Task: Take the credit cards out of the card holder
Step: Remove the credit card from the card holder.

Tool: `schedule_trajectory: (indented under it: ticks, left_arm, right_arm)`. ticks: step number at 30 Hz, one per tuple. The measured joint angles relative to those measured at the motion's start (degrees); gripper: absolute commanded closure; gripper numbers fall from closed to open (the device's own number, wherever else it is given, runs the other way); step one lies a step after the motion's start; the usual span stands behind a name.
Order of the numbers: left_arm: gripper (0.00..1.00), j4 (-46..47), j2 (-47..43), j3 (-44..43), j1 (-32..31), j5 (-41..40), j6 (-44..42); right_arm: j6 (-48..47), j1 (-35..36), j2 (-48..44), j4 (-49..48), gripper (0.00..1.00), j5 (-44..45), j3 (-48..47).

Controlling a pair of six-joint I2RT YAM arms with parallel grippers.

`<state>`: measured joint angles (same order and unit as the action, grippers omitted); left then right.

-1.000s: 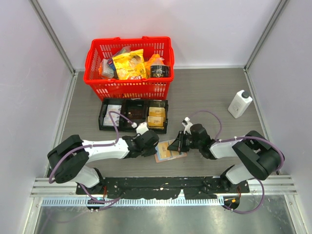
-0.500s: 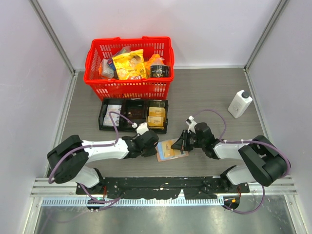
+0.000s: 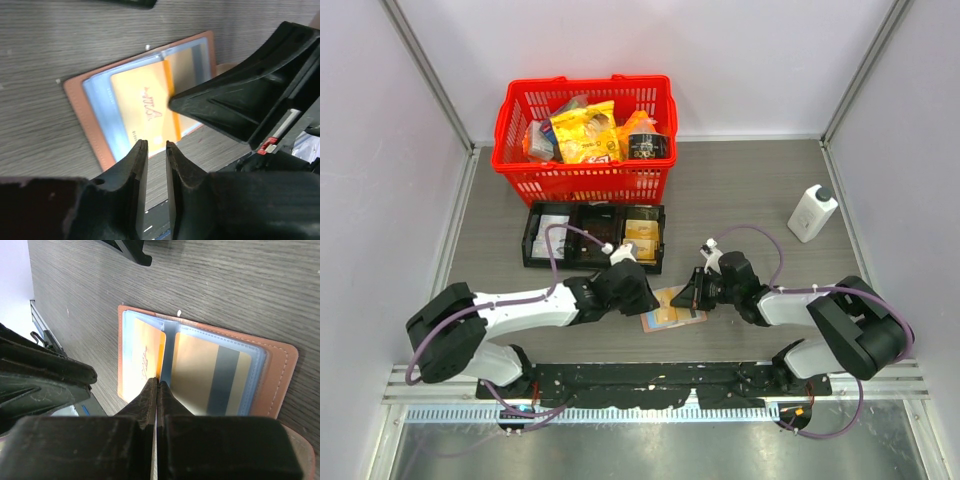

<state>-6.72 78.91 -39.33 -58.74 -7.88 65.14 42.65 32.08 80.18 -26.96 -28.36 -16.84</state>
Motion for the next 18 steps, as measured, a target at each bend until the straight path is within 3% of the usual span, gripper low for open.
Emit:
schedule_trajectory:
  ticks: [18]
  left_arm:
    - [0.83, 3.7, 9.6, -1.9, 1.4, 2.9, -2.4]
  right_arm:
    - [0.0, 0.0, 0.1, -0.2, 0.99, -0.5, 0.0]
